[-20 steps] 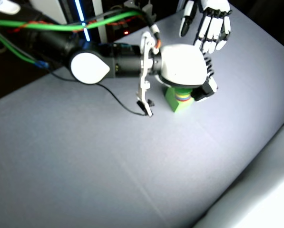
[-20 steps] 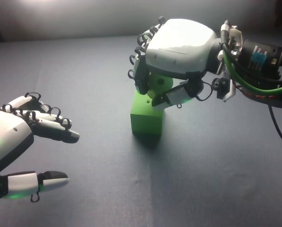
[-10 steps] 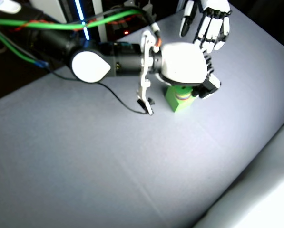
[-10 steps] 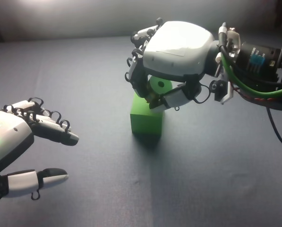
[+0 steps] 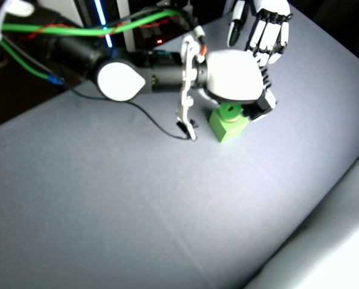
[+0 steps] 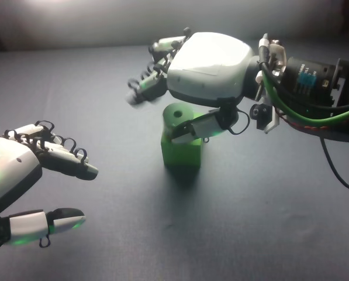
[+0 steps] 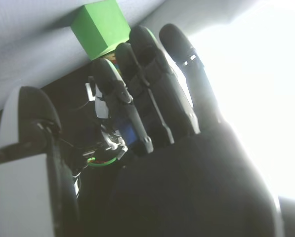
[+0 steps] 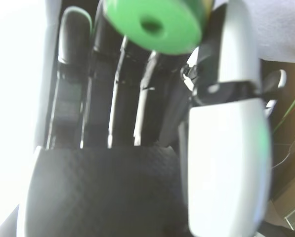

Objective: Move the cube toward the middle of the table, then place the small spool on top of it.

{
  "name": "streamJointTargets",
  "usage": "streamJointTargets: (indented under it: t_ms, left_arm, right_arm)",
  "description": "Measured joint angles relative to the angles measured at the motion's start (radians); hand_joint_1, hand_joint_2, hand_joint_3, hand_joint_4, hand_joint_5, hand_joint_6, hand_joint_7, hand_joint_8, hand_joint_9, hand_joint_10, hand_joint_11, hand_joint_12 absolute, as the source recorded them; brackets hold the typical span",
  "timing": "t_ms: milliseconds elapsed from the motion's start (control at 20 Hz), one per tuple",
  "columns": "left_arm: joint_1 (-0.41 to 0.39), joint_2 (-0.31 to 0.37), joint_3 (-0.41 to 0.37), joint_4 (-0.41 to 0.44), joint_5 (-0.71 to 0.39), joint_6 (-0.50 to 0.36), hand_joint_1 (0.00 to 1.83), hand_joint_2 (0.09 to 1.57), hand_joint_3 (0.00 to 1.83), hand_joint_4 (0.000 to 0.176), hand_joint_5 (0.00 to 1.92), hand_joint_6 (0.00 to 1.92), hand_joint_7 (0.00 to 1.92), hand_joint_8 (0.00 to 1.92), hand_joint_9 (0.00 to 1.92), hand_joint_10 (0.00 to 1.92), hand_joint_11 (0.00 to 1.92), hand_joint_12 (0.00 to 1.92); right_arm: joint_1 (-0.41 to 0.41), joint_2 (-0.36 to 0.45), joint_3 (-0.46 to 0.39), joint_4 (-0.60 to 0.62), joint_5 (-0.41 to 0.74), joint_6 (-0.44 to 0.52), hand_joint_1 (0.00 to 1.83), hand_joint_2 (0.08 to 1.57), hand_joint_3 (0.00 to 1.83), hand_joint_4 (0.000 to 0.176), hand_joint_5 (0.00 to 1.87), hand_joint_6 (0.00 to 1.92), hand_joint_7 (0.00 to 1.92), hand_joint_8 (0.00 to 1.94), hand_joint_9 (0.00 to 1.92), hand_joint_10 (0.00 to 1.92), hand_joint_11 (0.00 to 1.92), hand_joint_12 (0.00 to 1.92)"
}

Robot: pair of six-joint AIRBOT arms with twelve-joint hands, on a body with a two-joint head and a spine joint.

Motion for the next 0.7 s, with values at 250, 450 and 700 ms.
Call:
streamJointTargets:
  t_ms: [250,450,700]
  left_arm:
    - [0.000,-0.004,0.004,0.001,-0.002,-0.004,0.90,1.07,0.00,0.000,0.93,0.01,0.80,0.05,0.72,0.15,0.24,1.10]
    - [0.000,-0.004,0.004,0.001,-0.001,-0.005,0.92,1.10,0.00,0.000,0.71,0.65,0.78,0.05,0.69,0.18,0.25,1.03]
    - [0.000,-0.004,0.004,0.002,-0.001,-0.008,0.94,1.21,0.00,0.142,0.77,1.30,0.79,0.06,0.68,0.24,0.24,1.09]
  right_arm:
    - [0.000,0.001,0.006,0.000,-0.011,0.000,0.97,0.96,0.01,0.101,0.31,0.00,0.44,0.00,0.50,0.02,0.00,1.14]
    - [0.000,0.000,0.006,0.000,-0.011,0.000,0.89,0.96,0.00,0.088,0.33,0.00,0.46,0.00,0.53,0.02,0.01,1.18]
    - [0.000,0.000,0.005,0.000,-0.012,0.000,0.73,0.90,0.00,0.117,0.06,0.00,0.35,0.00,0.42,0.01,0.00,1.19]
